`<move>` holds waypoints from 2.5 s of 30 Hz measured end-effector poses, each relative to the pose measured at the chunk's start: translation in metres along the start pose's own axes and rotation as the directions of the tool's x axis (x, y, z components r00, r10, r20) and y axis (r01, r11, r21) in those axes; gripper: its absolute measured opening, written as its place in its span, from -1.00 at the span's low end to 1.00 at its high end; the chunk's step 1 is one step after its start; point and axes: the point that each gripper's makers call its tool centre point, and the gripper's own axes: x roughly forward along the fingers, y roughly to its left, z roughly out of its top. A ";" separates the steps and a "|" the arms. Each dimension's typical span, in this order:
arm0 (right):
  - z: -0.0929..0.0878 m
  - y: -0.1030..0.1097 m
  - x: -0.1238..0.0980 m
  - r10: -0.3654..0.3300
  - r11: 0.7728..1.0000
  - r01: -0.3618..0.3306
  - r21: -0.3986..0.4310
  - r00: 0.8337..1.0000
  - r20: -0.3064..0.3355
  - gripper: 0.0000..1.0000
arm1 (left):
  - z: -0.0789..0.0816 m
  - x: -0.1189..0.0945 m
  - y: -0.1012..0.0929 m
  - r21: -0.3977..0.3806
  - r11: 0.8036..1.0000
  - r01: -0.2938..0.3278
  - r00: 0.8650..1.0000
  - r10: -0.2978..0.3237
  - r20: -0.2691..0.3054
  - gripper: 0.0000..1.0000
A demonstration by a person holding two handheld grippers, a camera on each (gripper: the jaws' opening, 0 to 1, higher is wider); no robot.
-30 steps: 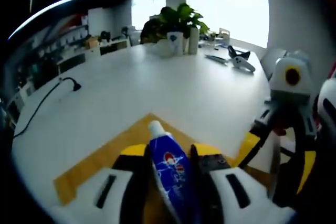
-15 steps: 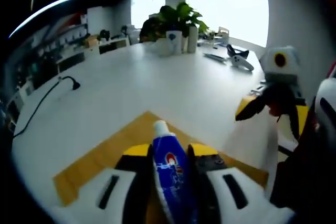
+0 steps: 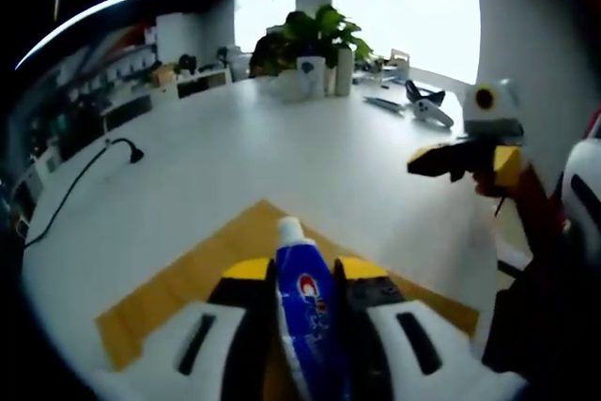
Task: Pick up the toothpaste unscrew the cap squeeze it onto the small board screw the cap back on and return it to the table
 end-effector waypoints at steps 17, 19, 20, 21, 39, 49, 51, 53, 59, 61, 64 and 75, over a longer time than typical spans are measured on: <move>-0.014 -0.017 0.008 -0.085 0.995 0.082 -0.052 0.994 -0.073 -0.23 | 0.002 -0.006 -0.016 0.089 0.996 0.003 1.000 -0.004 0.017 -0.57; -0.015 -0.021 0.007 -0.095 0.995 0.092 -0.043 0.992 -0.078 -0.24 | 0.002 -0.007 -0.018 0.098 0.995 -0.001 1.000 -0.001 0.016 -0.58; -0.015 -0.024 0.006 -0.100 0.995 0.097 -0.037 0.991 -0.083 -0.25 | 0.002 -0.006 -0.019 0.108 0.994 -0.001 1.000 -0.001 0.018 -0.58; -0.017 -0.027 0.006 -0.107 0.994 0.105 -0.027 0.990 -0.091 -0.28 | 0.002 -0.006 -0.021 0.121 0.993 -0.001 1.000 -0.001 0.020 -0.58; -0.021 -0.046 0.039 -0.125 0.972 0.135 0.191 0.990 -0.062 -0.68 | 0.006 -0.004 -0.029 0.196 0.980 -0.020 0.997 0.006 0.072 -0.59; -0.021 -0.049 0.039 -0.121 0.961 0.132 0.242 0.991 -0.063 -0.58 | 0.008 -0.005 -0.030 0.188 0.982 -0.020 0.994 -0.001 0.111 -0.62; -0.023 -0.047 0.041 -0.113 0.961 0.127 0.247 0.991 -0.070 -0.58 | 0.008 -0.005 -0.031 0.196 0.980 -0.015 0.993 -0.008 0.117 -0.63; -0.027 -0.044 0.044 -0.100 0.959 0.118 0.256 0.992 -0.082 -0.58 | 0.009 -0.005 -0.032 0.204 0.979 -0.013 0.992 -0.013 0.124 -0.64; -0.033 -0.044 0.046 -0.097 0.958 0.121 0.259 0.990 -0.100 -0.58 | 0.010 -0.006 -0.038 0.130 0.991 0.042 0.985 -0.063 0.160 -0.65; -0.034 -0.044 0.046 -0.095 0.954 0.119 0.274 0.990 -0.100 -0.58 | 0.009 -0.007 -0.034 0.134 0.990 0.037 0.985 -0.058 0.162 -0.65; -0.036 -0.045 0.046 -0.098 0.951 0.126 0.282 0.989 -0.110 -0.62 | 0.009 -0.006 -0.035 0.129 0.991 0.040 0.985 -0.061 0.163 -0.66; -0.036 -0.042 0.047 -0.066 0.933 0.092 0.347 0.994 -0.084 -0.66 | 0.011 -0.007 -0.038 0.097 0.992 0.074 0.980 -0.091 0.178 -0.69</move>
